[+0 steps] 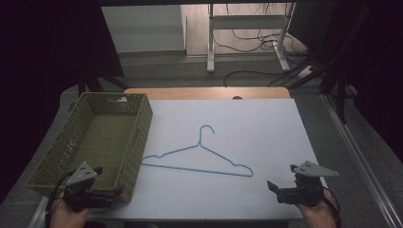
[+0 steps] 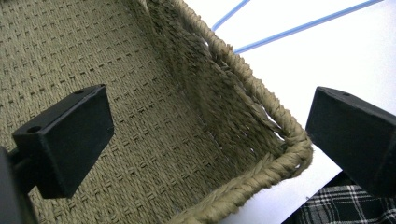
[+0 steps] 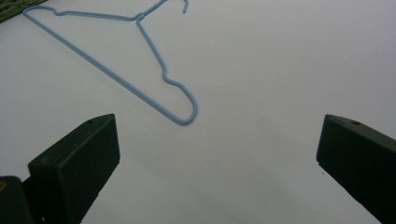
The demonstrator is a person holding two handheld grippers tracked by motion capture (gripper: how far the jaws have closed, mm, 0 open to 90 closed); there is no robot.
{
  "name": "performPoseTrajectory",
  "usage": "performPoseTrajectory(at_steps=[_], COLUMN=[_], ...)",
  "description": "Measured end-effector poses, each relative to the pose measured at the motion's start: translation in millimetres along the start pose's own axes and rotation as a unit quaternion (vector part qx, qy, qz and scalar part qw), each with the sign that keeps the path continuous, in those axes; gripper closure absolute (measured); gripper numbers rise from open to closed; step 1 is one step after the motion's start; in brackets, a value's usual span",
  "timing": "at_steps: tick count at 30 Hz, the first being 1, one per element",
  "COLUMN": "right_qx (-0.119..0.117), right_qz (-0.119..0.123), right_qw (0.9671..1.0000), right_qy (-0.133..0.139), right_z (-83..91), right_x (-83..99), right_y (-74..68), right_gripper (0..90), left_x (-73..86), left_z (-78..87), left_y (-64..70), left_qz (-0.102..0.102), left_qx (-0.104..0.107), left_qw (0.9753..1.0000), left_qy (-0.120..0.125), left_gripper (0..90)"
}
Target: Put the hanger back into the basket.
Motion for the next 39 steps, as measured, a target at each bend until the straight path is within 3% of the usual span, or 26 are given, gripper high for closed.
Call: performPoseTrajectory(at_steps=[39], right_qx=[0.001], right_qz=[0.016], right_qw=[0.9993], right_qy=[-0.033], right_z=[-5.9], right_x=[-4.6], right_y=[-3.7], right_gripper=[0.0], left_x=[0.5], left_z=[-0.4], left_y=[0.1], left_qz=[0.0], left_qx=[0.002], left_qw=[1.0], left_qy=[0.002], left_gripper=[1.2])
Point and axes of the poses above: each handheld gripper's, and its own axes: z roughly backward along the jaws, x roughly out of its underside, y roughly to its right, the point moved 6 cm from there along -z, roughly forward along the jaws, and after that the axes turned 6 degrees about -y, right-handed, at the moved point
